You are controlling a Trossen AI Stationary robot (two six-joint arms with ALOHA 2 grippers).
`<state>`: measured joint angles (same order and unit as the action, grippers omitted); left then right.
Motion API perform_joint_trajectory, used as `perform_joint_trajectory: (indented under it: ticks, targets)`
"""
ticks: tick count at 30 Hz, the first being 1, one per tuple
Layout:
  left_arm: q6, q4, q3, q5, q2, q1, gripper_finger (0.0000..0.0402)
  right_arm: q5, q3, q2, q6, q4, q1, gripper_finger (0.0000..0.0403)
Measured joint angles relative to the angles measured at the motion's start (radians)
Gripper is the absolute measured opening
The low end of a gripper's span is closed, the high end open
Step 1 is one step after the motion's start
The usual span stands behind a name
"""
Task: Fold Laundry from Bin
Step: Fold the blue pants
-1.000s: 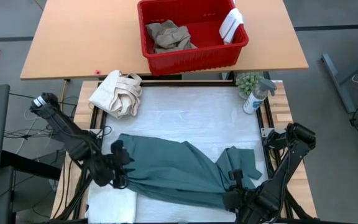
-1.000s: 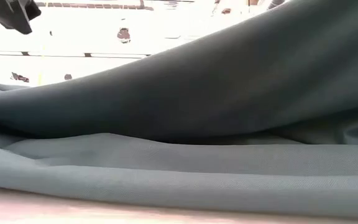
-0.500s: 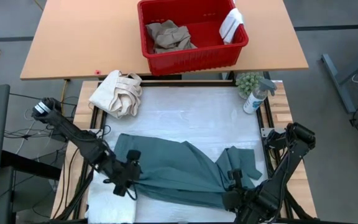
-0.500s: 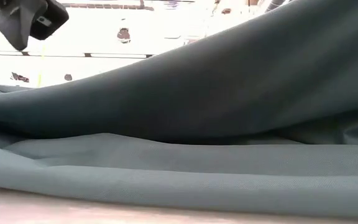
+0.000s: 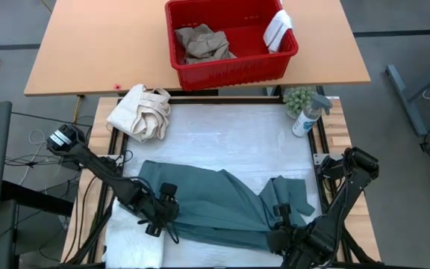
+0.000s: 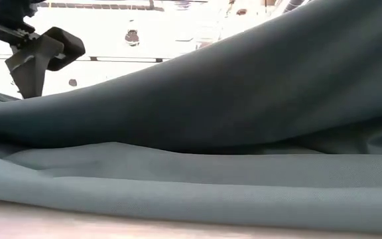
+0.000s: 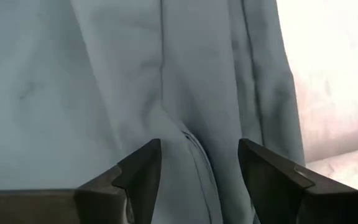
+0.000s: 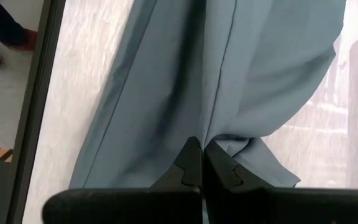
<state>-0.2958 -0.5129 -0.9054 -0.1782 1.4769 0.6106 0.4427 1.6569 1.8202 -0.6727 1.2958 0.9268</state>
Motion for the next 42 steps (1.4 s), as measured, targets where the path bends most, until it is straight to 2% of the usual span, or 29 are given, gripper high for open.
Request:
perform_joint_trajectory:
  ticks: [5, 14, 26, 28, 31, 33, 42]
  targets:
    - [-0.016, -0.019, -0.001, -0.017, -0.002, -0.027, 0.0192, 0.0, 0.0, 0.0, 0.0, -0.008, 0.0, 0.0019]
    - [0.015, -0.036, -0.001, 0.043, -0.002, -0.047, 0.0118, 0.0, 0.0, 0.0, -0.001, -0.015, 0.0, 0.0019]
    - [0.01, -0.078, -0.004, 0.071, 0.047, -0.041, 0.0102, 0.002, 0.0, 0.0, -0.016, -0.016, 0.0, 0.0019]
    - [-0.006, -0.081, -0.003, 0.09, 0.048, -0.042, 0.0085, 0.002, 0.0, 0.0, -0.017, -0.014, 0.0, 0.0019]
    - [-0.035, -0.074, -0.005, 0.096, 0.048, -0.047, 0.0037, 0.002, 0.0, 0.0, -0.019, -0.013, 0.0, 0.0019]
    - [-0.049, -0.089, -0.019, 0.095, 0.048, -0.047, 0.001, 0.003, 0.0, 0.0, -0.018, -0.014, 0.0, 0.0019]
    - [-0.08, -0.244, -0.16, 0.035, 0.046, -0.018, 0.0, 0.003, 0.0, 0.0, -0.018, -0.017, 0.0, 0.0019]
